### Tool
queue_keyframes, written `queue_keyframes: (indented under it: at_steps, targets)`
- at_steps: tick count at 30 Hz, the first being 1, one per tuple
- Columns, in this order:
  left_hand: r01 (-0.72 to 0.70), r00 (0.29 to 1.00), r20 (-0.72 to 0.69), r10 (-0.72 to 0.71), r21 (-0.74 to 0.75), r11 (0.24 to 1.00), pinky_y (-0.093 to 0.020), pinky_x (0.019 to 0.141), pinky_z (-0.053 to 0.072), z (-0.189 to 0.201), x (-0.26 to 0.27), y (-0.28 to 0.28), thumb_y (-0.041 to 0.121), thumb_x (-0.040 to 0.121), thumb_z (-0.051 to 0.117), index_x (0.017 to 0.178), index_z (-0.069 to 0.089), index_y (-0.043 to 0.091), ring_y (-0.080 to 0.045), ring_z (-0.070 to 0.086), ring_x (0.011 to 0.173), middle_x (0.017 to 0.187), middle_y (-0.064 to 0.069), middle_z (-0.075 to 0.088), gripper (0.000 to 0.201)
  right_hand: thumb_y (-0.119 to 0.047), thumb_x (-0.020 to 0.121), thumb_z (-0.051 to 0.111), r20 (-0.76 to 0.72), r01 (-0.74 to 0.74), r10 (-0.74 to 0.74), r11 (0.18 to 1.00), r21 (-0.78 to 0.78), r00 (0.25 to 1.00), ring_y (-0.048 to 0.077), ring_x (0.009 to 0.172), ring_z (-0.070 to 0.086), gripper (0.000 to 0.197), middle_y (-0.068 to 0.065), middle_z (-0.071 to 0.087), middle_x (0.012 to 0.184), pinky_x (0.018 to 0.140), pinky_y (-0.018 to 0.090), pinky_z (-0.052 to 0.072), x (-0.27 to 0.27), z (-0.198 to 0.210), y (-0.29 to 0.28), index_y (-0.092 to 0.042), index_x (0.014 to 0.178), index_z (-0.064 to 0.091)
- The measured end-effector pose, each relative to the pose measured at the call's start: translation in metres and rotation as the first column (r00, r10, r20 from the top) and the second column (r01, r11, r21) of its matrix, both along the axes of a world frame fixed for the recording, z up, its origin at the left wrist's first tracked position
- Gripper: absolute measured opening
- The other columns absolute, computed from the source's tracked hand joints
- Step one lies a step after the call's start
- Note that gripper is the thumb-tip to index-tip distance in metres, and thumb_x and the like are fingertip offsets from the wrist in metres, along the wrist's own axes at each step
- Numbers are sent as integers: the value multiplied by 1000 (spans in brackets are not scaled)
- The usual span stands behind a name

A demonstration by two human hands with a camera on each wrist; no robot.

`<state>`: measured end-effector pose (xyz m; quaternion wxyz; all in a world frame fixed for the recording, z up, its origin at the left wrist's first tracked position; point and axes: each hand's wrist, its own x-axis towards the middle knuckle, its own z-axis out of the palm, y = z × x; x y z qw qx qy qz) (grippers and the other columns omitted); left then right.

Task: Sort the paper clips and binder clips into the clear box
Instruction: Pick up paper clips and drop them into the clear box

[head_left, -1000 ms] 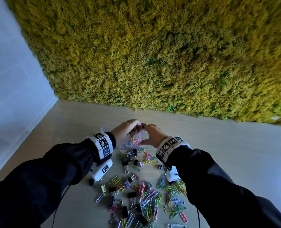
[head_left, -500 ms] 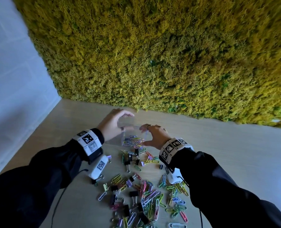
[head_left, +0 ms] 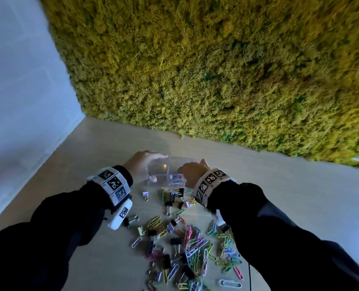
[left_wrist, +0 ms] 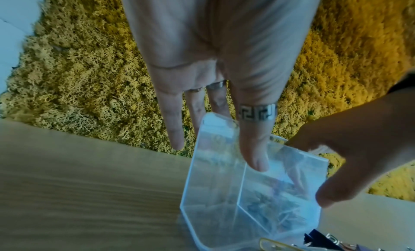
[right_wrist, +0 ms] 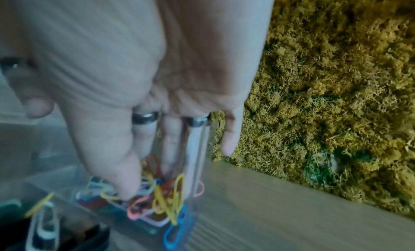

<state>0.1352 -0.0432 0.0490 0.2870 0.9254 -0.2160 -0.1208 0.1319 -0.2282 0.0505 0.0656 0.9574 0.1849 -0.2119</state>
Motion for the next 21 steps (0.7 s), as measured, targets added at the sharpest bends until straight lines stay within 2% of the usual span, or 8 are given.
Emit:
queue_keyframes:
  at_steps: [3,5,7,10,13,15,19,21]
  targets:
    - [-13,999,-31,13,-11,1000,-32,94,44,0,1,3,1,64,75,133,44,19,-24,52,116,135,-10,50,78,-17,88,51,24,-24,23,998,62,999,16,125,45,48,-6,49,136,109,47,21,-2,6,2,-32,133,40]
    - [-24,999,-26,23,-10,1000,-30,91,45,0,0,3,2,64,75,133,44,19,-24,53,115,135,-9,50,77,-21,88,51,-11,-57,57,998,11,998,17,128,42,53,-7,43,140,111,51,18,-4,6,3,-32,137,33]
    - [-25,999,-22,25,-8,1000,-26,88,42,1,-1,2,2,65,76,133,44,20,-23,54,114,135,-9,50,77,-24,88,52,-49,-35,33,999,-24,998,19,129,40,52,-5,40,142,110,53,18,-6,1,4,-25,136,34]
    - [-39,999,-28,39,-4,999,-28,88,42,0,-2,2,3,65,76,132,44,23,-22,53,114,136,-7,50,77,-24,87,53,-28,-1,1,1000,-9,1000,19,126,44,44,-4,47,136,110,50,17,-2,-3,0,-22,130,43]
    - [-60,997,-41,60,-11,998,-27,83,41,-1,-1,2,2,65,75,131,45,23,-22,55,110,131,-7,54,75,-15,86,54,-14,17,-15,991,134,1000,15,122,47,41,-7,53,132,108,43,25,-1,10,-9,-24,126,48]
    - [-71,996,-60,69,-28,997,-27,83,43,-2,-1,2,2,64,76,130,46,22,-22,56,109,128,-7,56,76,-12,86,53,1,23,-24,977,212,1000,15,117,51,39,-6,56,128,103,39,29,-1,16,-16,-24,124,50]
    - [-31,998,-48,30,-22,999,-36,93,47,-2,-2,3,4,64,76,131,44,24,-23,54,112,135,-5,50,77,-10,88,45,52,-77,77,997,2,996,18,112,53,34,-2,62,119,97,40,33,-7,5,-14,-21,119,54]
    - [-28,999,-40,27,-17,999,-36,92,47,0,-2,3,4,64,77,131,45,25,-24,55,111,136,-5,49,77,-11,87,45,-6,-46,46,998,48,999,18,119,47,39,-5,56,126,100,42,31,-7,2,-11,-24,123,51]
